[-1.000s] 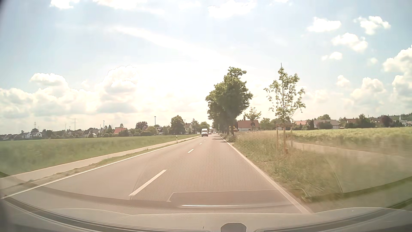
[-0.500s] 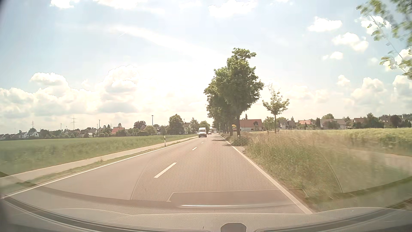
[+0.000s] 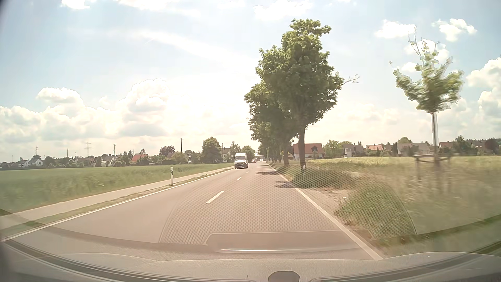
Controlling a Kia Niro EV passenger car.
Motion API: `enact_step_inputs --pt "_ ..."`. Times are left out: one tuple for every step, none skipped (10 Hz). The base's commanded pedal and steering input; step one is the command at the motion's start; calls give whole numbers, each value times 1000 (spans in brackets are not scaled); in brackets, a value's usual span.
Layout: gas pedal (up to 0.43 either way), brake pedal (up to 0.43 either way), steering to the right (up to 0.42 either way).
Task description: Follow the waypoints while adhering to traffic rules and regulations
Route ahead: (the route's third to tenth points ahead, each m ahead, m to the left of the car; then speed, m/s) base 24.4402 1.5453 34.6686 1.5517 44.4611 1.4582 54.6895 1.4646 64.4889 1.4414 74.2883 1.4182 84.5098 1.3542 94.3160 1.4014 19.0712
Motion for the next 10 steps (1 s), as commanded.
enact_step_inputs --pt "59 0 -4" --pt "59 0 -4" --pt "59 0 -4" --pt "47 0 -4" --pt "47 0 -4" --pt "28 0 -4" --pt "20 0 -4" --pt "20 0 -4" --pt "20 0 -4" --pt "20 0 -5"
